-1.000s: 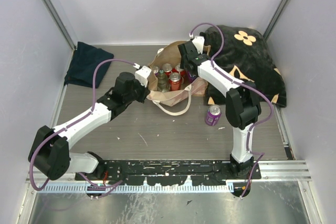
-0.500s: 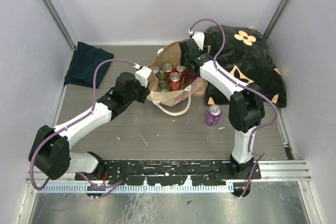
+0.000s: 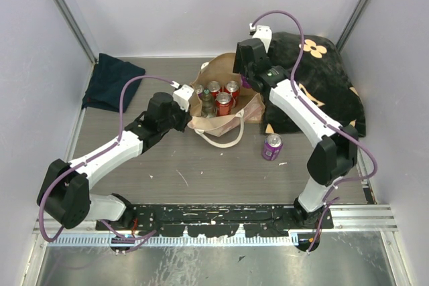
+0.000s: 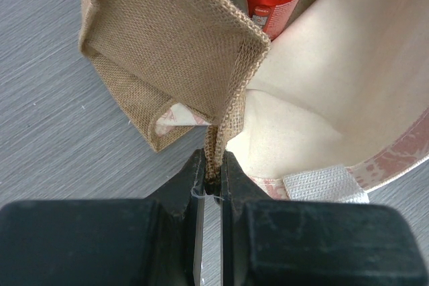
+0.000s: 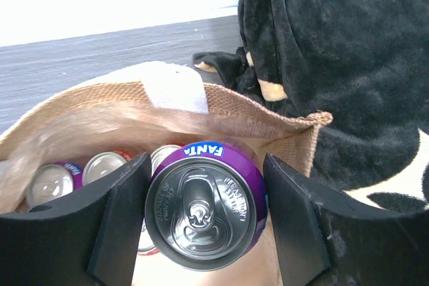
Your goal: Take the beverage out of the canvas bag
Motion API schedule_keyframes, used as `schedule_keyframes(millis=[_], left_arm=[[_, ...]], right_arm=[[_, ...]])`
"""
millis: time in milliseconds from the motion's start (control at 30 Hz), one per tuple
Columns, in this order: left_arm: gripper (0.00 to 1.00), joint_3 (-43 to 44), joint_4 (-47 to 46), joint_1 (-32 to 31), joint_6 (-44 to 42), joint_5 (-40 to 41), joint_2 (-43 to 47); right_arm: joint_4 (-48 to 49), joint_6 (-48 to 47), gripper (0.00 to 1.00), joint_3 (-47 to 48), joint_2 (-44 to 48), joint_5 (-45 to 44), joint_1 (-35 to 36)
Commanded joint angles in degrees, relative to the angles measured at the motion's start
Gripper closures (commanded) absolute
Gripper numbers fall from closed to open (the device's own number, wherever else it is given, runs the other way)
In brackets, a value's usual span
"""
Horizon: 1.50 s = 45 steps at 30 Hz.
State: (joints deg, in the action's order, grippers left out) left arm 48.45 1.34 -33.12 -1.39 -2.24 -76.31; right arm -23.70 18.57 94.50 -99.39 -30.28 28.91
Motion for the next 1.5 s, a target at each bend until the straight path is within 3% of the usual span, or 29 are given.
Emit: schedule_keyframes(millis=[0,367,733,1033,1300,1467], left_arm=[[0.85,-1.6,4.55,0.23,-0.82,1.09,-1.65],[0.84,-0.38,5.3,0.25,-0.02,1.17,-1.37],[0.81,-0.85,5.37,0.17,0.16,1.38,-0.15],[0.77,-1.54,4.82,0.23,0.34,2.63,0.8],[0.74,-1.52,4.41,0.19,-0.01,2.68,0.99],[0.73,-1.73,4.54,0.17,-0.1,2.82,1.16]], right_arm=[[8.22,-3.93,0.99,-0.44,9.26,0.99,2.63],[9.1,-7.97,0.99,-9.13,24.12,-4.12,14.55],[-1.41,1.08,0.99,-21.97,34.73,-8.8,25.37],[1.19,13.93,0.99,-36.3,36.34,-3.0,26.2],[2.55,15.18,0.99,-43.03,34.01,-5.12,26.12],[6.06,18.47,0.99,-48.08,33.02,-1.83,23.14]])
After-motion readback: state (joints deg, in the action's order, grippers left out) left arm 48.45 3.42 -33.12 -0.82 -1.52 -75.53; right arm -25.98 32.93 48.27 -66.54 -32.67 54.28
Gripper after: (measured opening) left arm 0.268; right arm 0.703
